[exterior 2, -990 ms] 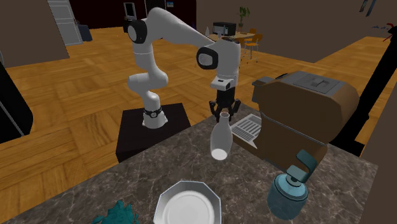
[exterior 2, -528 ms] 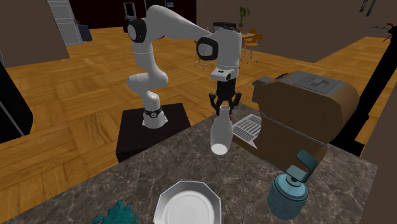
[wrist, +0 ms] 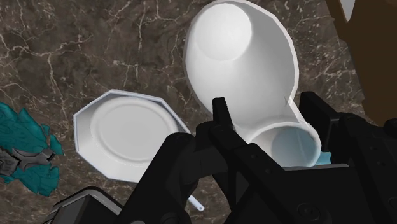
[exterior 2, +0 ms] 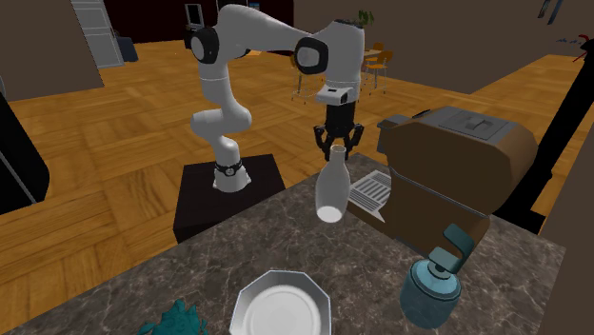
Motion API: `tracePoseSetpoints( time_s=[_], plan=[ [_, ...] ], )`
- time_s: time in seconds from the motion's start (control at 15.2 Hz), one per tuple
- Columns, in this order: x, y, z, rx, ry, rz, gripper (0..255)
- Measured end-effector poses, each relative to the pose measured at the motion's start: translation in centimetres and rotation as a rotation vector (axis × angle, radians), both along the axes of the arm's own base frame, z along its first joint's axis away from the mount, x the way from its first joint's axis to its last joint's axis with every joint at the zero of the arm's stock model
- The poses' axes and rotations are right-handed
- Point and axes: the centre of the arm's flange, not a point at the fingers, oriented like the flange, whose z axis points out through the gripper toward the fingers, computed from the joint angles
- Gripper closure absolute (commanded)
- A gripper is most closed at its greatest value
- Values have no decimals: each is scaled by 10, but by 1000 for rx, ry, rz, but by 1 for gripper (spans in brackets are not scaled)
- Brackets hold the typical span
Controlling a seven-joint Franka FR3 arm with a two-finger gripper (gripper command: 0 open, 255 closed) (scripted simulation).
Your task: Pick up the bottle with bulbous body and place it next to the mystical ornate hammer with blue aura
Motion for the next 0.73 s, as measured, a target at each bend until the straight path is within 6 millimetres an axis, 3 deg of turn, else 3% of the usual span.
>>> tracePoseSetpoints(
  time_s=[0.73],
  plan=[
    [0,1,58,0,0,0,255]
  ],
)
